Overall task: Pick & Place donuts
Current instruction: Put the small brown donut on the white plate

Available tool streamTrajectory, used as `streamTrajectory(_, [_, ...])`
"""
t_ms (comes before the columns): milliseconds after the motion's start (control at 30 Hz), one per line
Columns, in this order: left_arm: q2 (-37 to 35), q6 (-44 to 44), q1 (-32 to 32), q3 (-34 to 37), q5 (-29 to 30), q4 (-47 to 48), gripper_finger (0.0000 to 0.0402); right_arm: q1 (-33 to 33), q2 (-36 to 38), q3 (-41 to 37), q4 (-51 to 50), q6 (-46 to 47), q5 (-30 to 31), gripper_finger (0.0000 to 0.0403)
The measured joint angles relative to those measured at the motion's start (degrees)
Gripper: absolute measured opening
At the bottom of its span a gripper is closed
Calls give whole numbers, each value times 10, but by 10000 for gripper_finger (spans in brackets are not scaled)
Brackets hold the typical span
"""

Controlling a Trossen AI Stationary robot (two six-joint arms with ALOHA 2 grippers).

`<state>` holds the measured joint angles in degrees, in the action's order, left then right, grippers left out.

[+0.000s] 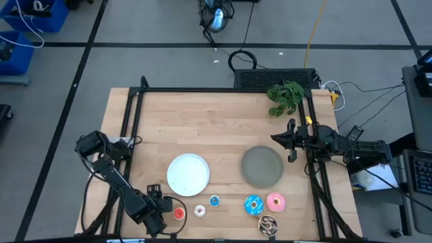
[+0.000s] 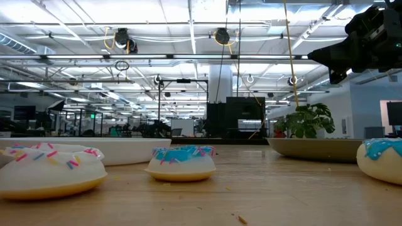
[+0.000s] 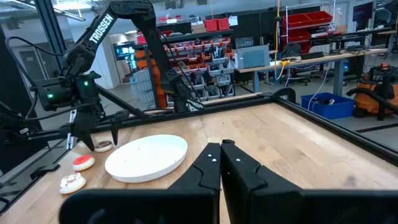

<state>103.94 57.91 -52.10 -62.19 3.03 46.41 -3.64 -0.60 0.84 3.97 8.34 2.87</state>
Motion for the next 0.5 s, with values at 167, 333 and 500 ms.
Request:
streamTrajectory(167, [0,-1,0,0,0,0,273,0,0,0,0,0,0,0])
streamTrajectory(333, [0,4,1,0,-1,0,234,0,0,0,-2,0,0,0])
streamTrajectory(500, [0,7,3,0,-10,1,204,0,0,0,-4,0,0,0])
